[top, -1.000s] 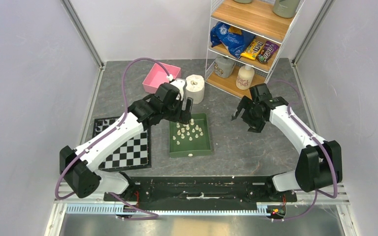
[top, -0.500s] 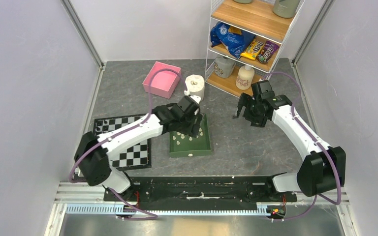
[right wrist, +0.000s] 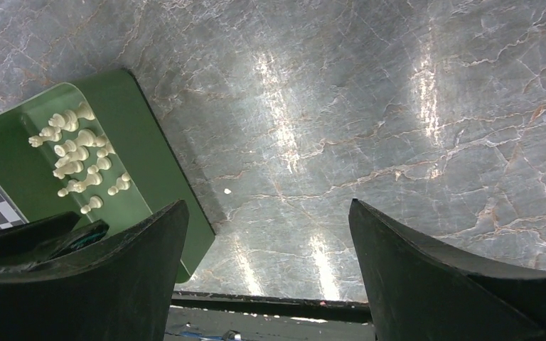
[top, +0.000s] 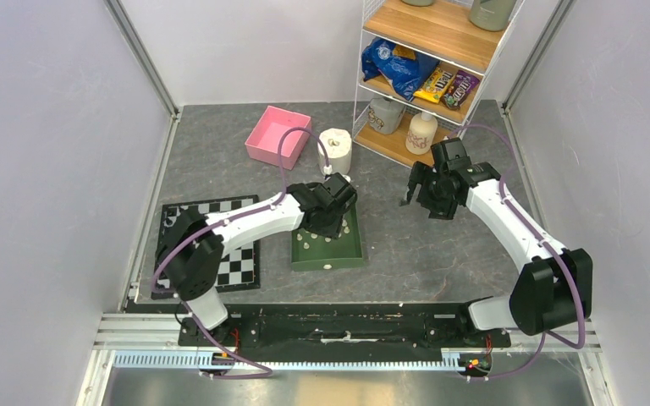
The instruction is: Set up the chess pieces on the board
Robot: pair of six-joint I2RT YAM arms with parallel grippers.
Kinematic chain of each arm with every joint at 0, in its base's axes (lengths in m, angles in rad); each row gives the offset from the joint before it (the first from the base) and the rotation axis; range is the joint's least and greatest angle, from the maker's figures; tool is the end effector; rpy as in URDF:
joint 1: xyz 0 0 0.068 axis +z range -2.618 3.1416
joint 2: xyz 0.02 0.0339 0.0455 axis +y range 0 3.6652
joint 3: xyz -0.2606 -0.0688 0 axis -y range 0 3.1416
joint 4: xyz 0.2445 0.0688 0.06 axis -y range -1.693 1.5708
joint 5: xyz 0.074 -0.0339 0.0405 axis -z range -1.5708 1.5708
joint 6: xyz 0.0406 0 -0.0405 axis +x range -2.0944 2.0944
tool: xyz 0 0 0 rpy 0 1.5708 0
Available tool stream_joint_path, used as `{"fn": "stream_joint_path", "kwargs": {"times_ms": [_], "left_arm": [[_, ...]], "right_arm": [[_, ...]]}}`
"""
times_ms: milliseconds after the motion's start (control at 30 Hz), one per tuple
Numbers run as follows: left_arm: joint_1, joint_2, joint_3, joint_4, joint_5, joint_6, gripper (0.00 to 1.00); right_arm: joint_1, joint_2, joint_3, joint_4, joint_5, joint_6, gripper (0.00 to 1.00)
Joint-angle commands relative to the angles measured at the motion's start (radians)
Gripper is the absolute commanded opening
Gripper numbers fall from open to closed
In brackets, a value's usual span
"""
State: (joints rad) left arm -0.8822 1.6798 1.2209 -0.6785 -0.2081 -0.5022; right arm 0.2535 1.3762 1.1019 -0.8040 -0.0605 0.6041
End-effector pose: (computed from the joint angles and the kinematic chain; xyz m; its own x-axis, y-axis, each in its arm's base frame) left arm 0.2237 -0.2587 0.2148 -0.8426 0.2827 -0.4584 0.3363 0.9410 -0.0378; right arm 0.2660 0.0714 0.2598 -0.8599 0.3629 -0.3589 0.2557 0.9149 0.3124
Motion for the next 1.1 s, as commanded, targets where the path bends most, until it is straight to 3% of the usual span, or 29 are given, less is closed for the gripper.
{"fn": "stream_joint_path", "kwargs": {"times_ms": [0,1067], "left_arm": [[-0.001,0.059,0.038,0.033,0.005,-0.045,0.45],[0.004,0.129,0.06,0.062,-0.06,-0.057,0.38]], "right_arm": [[0.001,-0.005,0.009,0.009,-0.012,0.004,0.91],[0.001,0.014,-0.007,0.011,-0.015,0.008,0.91]]}}
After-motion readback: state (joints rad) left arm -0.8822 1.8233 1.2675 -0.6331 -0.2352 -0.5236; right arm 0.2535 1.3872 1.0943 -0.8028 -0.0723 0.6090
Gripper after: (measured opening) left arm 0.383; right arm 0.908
